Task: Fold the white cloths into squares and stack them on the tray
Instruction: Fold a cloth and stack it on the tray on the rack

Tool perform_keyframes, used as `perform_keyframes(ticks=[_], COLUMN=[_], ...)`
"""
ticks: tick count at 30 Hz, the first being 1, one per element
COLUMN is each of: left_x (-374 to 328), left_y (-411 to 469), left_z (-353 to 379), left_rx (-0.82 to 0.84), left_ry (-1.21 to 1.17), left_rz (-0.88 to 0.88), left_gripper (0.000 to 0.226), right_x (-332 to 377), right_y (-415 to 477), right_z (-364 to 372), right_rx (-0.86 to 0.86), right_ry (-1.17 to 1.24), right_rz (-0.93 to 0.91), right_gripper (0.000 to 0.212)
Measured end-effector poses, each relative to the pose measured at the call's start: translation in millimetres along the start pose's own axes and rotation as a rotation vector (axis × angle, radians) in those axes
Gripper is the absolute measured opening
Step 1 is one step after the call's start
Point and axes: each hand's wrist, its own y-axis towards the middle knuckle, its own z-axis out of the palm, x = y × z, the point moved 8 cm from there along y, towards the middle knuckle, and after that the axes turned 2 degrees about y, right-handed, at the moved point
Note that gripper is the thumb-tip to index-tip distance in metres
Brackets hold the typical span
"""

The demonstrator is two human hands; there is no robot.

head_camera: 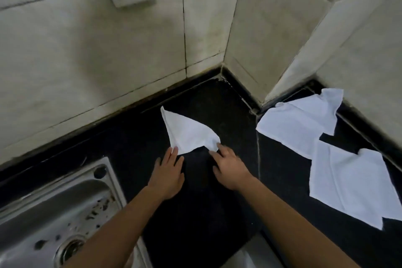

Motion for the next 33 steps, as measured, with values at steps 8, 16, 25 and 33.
perform_keyframes(ticks=[8, 16, 25, 33], left_x=[11, 8, -29, -52], left_y=[9, -30, -97, -139], left_z=[30, 39, 45, -84], left_rx=[-0.223, -0.345, -0.388, -0.854], left_ry=[-0.058, -0.085, -0.176, -0.500], left_rz=[0.010, -0.114, -0.248, -0.254], left_gripper=[0.054, 0.031, 0.008, 0.012], right_x=[-10, -19, -56, -57], right_y=[22, -30, -113, -163], right_z=[31, 49, 71, -49], right_rx=[-0.171, -0.335, -0.362, -0.650], right_ry=[-0.111, -0.011, 0.126, 0.425], right_rz=[0.053, 0.062, 0.140, 0.017], right_gripper=[0.033, 0.032, 0.006, 0.006])
